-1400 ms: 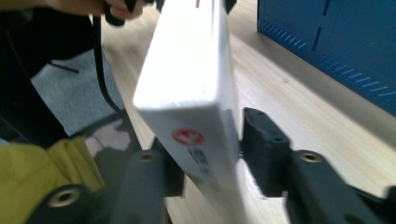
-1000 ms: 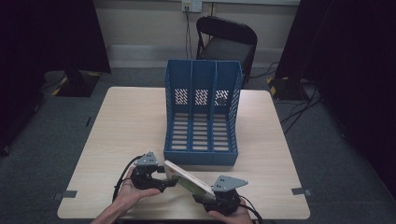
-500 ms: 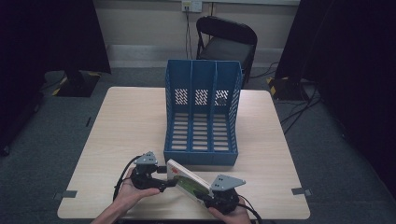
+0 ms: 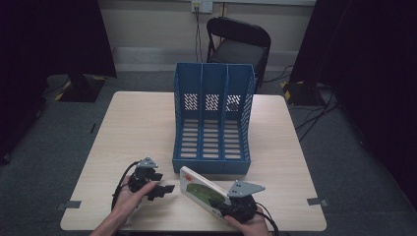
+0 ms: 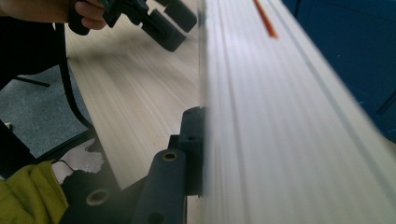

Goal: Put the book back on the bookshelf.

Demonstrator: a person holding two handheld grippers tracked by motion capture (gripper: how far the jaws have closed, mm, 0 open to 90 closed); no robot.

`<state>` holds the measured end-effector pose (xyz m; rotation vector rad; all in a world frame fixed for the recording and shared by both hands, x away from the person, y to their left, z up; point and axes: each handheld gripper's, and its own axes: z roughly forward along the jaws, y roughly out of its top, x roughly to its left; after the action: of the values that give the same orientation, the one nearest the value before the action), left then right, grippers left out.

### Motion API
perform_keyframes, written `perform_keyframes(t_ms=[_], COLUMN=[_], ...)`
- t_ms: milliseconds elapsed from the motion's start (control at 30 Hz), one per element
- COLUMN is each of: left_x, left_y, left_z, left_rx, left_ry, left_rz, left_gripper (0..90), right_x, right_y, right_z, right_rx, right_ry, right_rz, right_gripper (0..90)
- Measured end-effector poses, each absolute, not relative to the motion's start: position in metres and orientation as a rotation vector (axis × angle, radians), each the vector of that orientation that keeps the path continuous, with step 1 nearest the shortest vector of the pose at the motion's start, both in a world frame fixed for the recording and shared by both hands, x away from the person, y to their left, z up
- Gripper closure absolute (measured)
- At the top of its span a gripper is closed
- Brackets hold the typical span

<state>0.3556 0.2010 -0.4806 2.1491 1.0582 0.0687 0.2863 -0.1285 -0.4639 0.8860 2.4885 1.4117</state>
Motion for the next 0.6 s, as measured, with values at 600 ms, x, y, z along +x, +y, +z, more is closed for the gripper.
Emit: perform_keyframes(t_ms=[600], left_x=[0.36], left_y=[0.22], left_z=[-0.498], left_rx=[2.121], left_ry=[1.121], left_rz=[0.358], left_gripper=[17.7], right_x=[0.286], right_y=[-0.146], right_z=[-0.452], right_rx=[0.897], right_ry=[2.451], right_rz=[1.422], right_gripper=[76.6])
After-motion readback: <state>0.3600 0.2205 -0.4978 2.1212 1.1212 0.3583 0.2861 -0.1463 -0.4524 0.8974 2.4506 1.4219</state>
